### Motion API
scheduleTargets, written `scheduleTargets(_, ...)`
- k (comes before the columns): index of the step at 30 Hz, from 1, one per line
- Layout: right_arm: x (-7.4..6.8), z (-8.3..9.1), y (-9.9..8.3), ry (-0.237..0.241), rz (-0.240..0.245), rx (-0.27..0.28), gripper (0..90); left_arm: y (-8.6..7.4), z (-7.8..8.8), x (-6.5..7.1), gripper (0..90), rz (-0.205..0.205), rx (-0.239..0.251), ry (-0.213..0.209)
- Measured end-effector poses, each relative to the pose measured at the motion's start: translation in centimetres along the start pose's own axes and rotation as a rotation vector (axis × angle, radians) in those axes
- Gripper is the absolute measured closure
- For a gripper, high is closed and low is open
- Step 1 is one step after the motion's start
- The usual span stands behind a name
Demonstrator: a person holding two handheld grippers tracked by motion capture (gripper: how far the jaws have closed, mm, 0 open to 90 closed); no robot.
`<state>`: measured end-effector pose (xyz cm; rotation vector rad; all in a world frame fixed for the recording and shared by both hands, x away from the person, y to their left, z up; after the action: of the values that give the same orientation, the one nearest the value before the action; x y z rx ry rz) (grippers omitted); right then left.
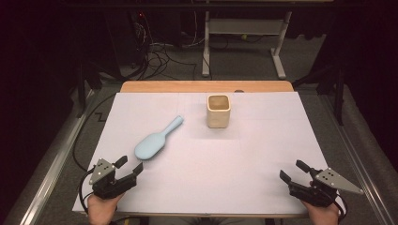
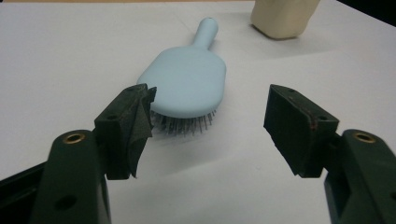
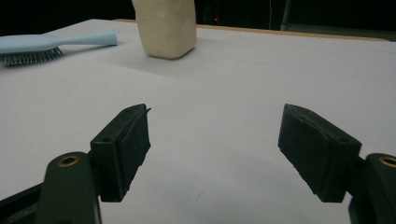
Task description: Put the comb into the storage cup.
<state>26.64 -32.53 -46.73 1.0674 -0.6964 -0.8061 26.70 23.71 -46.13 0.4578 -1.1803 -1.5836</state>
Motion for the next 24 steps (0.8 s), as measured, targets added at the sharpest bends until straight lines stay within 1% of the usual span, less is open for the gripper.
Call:
scheduleTargets(3, -0.1, -0.1, 0.0, 0.004, 0.008, -0.002, 25.4, 0.1, -0.3, 0.2, 32.8, -0.011, -0.008, -0.004)
scheduleTargets(8, 0.0, 0.0, 0.0, 0.005, 0.003, -0.001, 25.4, 0.3, -0.9, 0.6, 34.9, -0.013, -0.009, -0.021)
scheduleTargets(16, -0.1, 0.0, 0.0, 0.005, 0.005, -0.002, 25.4, 0.8, -2.1, 1.5, 36.3, -0.03, -0.02, -0.047)
scheduleTargets(24, -0.1, 0.0, 0.0, 0.009, 0.005, 0.001, 25.4, 1.1, -3.1, 2.2, 37.8, -0.025, -0.027, -0.059)
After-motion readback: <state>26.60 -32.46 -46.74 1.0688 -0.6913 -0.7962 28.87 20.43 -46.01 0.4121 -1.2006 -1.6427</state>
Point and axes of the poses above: each handheld gripper's, and its own axes: z roughly backward along the jaws, y roughly out of its top, x roughly to its right, the point moved 2 cm from there along -z, roughly forward along the jaws, and after that the axes turned 9 degrees about z, right-handed, at the moved point
